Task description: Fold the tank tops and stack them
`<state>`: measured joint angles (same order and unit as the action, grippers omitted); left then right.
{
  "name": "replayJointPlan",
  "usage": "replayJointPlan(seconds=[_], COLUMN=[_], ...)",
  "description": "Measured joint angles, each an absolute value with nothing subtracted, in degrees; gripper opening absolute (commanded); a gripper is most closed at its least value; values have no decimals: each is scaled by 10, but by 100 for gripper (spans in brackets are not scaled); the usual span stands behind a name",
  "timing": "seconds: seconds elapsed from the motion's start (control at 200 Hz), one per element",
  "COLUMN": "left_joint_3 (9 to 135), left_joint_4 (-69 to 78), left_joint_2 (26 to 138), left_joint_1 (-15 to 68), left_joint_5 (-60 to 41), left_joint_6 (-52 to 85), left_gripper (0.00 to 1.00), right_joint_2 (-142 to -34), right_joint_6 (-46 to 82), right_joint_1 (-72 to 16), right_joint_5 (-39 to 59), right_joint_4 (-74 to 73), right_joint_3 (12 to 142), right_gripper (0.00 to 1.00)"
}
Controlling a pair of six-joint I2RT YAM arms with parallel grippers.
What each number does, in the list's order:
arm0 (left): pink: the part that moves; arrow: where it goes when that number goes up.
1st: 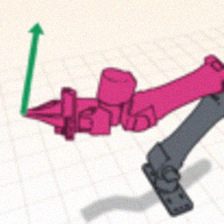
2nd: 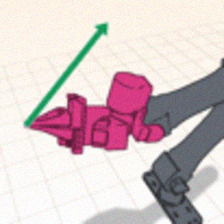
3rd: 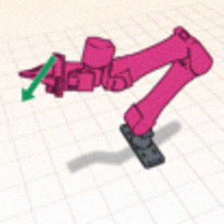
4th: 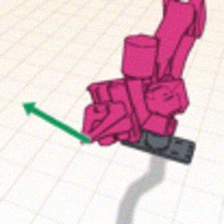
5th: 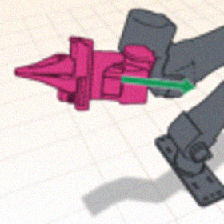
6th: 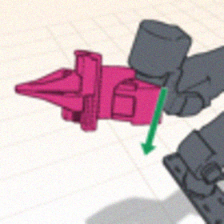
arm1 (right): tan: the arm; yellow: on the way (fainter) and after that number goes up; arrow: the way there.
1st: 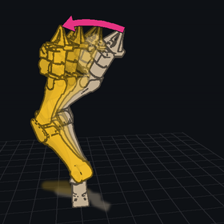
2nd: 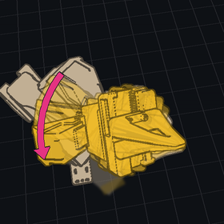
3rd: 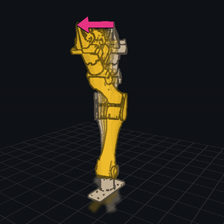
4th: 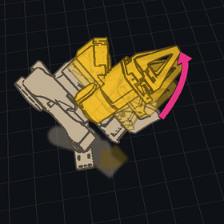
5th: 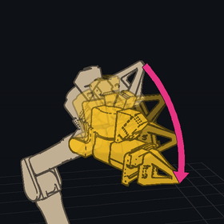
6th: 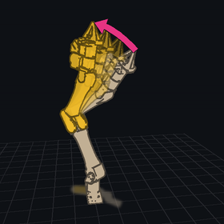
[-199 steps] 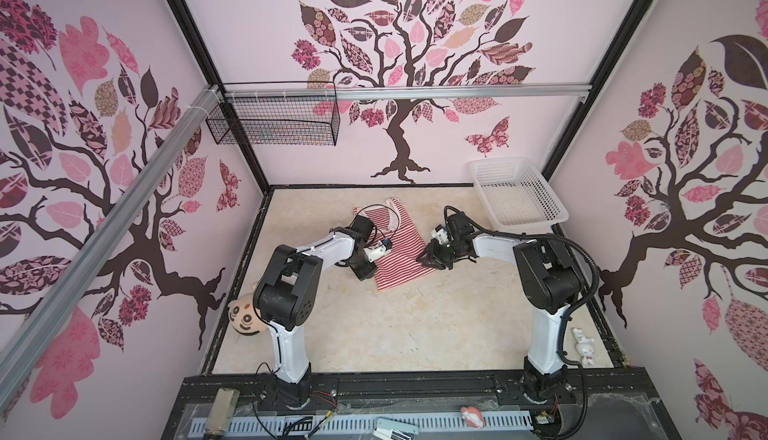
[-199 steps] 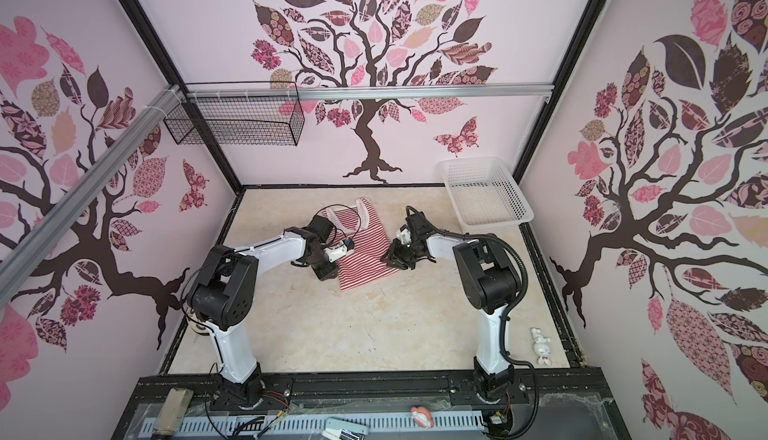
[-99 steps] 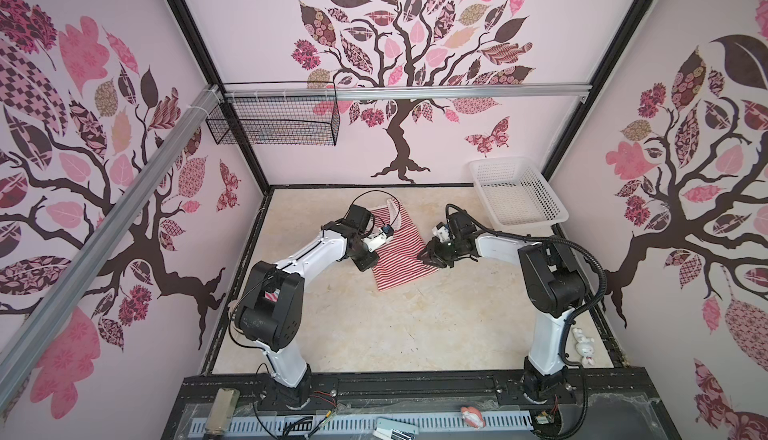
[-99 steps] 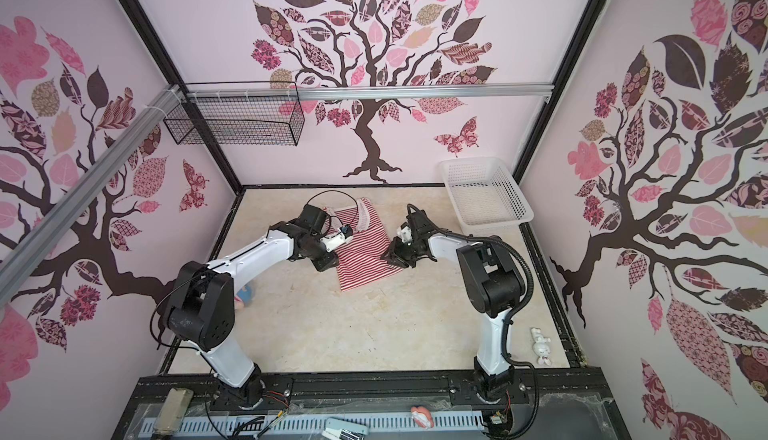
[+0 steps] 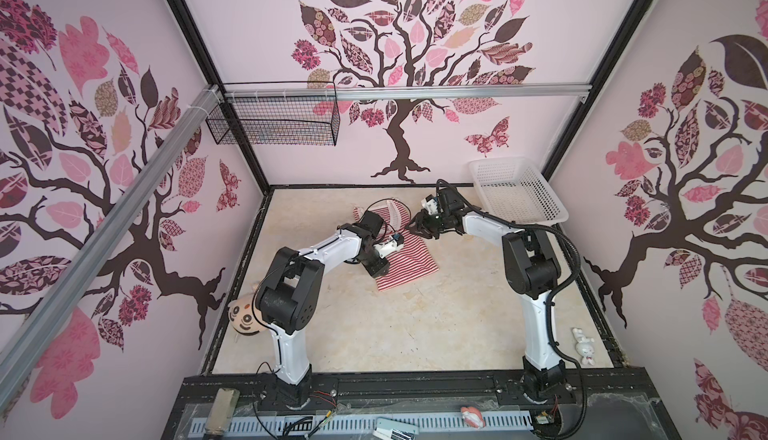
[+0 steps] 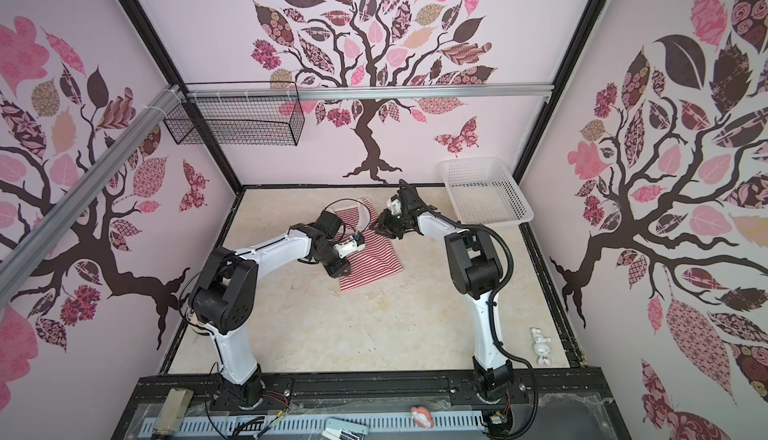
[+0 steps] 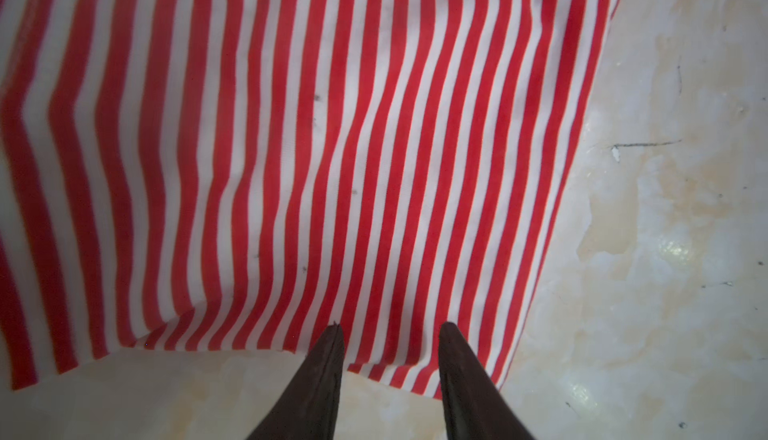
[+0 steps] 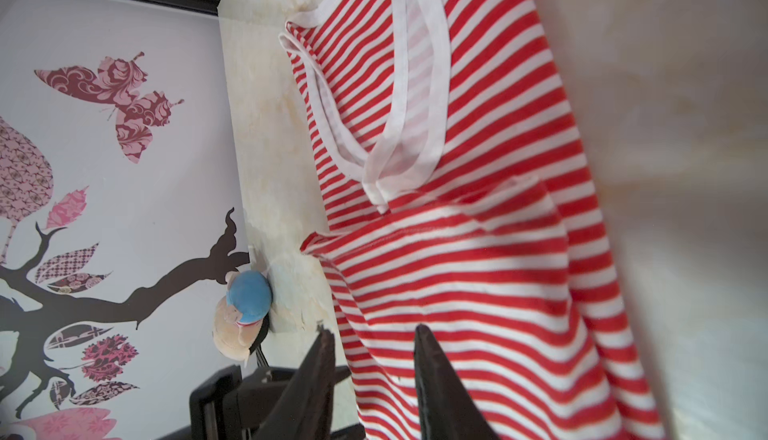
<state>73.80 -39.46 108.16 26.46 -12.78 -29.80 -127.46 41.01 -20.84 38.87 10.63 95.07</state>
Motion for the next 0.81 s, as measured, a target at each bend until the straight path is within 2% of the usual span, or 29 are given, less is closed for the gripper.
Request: replayJointPlan(seconds=[0.38,0.6,0.806], left_joint_3=[695,693,683], left_joint_4=[-399,-398,-392], left_joint_2=[1082,1082,1074], left_joint_1=[266,266,267], left_joint_5=[-101,-93,-86], left_joint_6=[-307,-316,-319], left_gripper=[41,40,40], right_joint_2=[-1364,-1385,-1374], right_joint_6=[437,435,421], right_joint_1=[-191,-182,-178], right_joint_5=[392,383,379], right_joint_4=[132,154,156], right_joint_3=[1021,1068,1046], right_gripper=[34,34,35])
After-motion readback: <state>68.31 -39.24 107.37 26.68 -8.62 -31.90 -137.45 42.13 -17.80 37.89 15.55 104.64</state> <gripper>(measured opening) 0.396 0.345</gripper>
